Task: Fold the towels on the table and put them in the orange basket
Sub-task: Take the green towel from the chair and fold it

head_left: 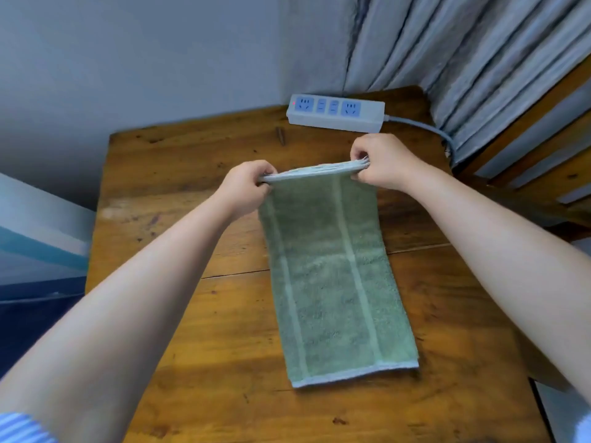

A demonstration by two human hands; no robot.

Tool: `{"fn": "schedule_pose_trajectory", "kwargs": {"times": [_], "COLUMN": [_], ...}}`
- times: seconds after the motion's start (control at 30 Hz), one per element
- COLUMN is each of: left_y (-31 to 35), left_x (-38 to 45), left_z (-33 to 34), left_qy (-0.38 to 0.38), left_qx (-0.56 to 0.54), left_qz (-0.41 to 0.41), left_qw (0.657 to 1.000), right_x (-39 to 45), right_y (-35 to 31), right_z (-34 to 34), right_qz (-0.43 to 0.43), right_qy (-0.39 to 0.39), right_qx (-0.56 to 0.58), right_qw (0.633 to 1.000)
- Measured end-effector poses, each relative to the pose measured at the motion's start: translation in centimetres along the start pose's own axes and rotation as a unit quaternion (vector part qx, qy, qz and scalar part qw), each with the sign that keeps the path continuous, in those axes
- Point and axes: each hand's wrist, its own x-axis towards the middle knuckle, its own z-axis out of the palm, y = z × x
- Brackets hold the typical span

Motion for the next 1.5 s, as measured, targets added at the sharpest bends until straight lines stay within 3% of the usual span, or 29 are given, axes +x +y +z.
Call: {"fn": "schedule_pose_trajectory", "kwargs": {"times": [0.13,0.23,0.4,0.5,0.67,0.83,0.97,1.07,1.13,1.2,1.27,1.33,1.4,1.5], "left_y": [0.8,0.8,0.2,-0.6,-1.2,-1.7,-2.1,-2.7,-2.5,-1.8,-0.6,0.8,1.4,0.1], "left_x": [-3.4,-7.3,-14.6,-17.3,-18.9,-19.8,-20.4,-20.3,-20.4,-19.9,-18.3,-16.3,-14.8,-13.1], "left_z": [-1.1,-1.1,0.8,3.0,6.8,9.6,10.0,9.8,9.2,8.9,8.9,9.4,10.2,12.3], "left_qy": [0.092,0.095,-0.025,-0.051,-0.07,-0.117,-0.078,-0.118,-0.074,0.031,0.117,0.123,0.072,0.028], "left_qx": [0.054,0.08,0.142,0.158,0.166,0.215,0.211,0.216,0.167,0.12,0.08,0.044,0.031,0.116], "left_qz": [0.123,0.209,0.322,0.353,0.298,0.281,0.322,0.313,0.329,0.317,0.263,0.168,0.071,0.035], "left_qw": [0.987,0.97,0.936,0.921,0.938,0.928,0.92,0.917,0.926,0.94,0.954,0.977,0.994,0.992], "right_x": [-3.2,-7.5,-15.4,-18.9,-21.7,-23.0,-23.9,-24.4,-24.5,-23.8,-21.7,-18.8,-16.2,-13.8], "right_y": [-1.0,-1.7,-2.2,-1.6,-1.0,-0.4,0.0,-0.4,-0.5,-0.8,-1.6,-2.8,-3.8,-3.7], "right_z": [-1.4,-1.2,1.8,4.0,6.5,8.9,10.9,11.2,10.5,9.5,8.7,8.6,9.1,11.2], "right_qz": [-0.061,-0.097,-0.14,-0.127,-0.148,-0.165,-0.151,-0.137,-0.138,-0.135,-0.12,-0.078,-0.027,-0.008], "right_qy": [0.114,0.143,0.069,0.012,0.085,0.114,0.104,0.078,0.075,0.108,0.165,0.171,0.105,0.003], "right_qx": [-0.032,-0.066,-0.133,-0.171,-0.223,-0.262,-0.252,-0.249,-0.238,-0.209,-0.174,-0.146,-0.126,-0.148], "right_qw": [0.991,0.983,0.979,0.977,0.96,0.944,0.95,0.956,0.958,0.963,0.963,0.971,0.986,0.989]}}
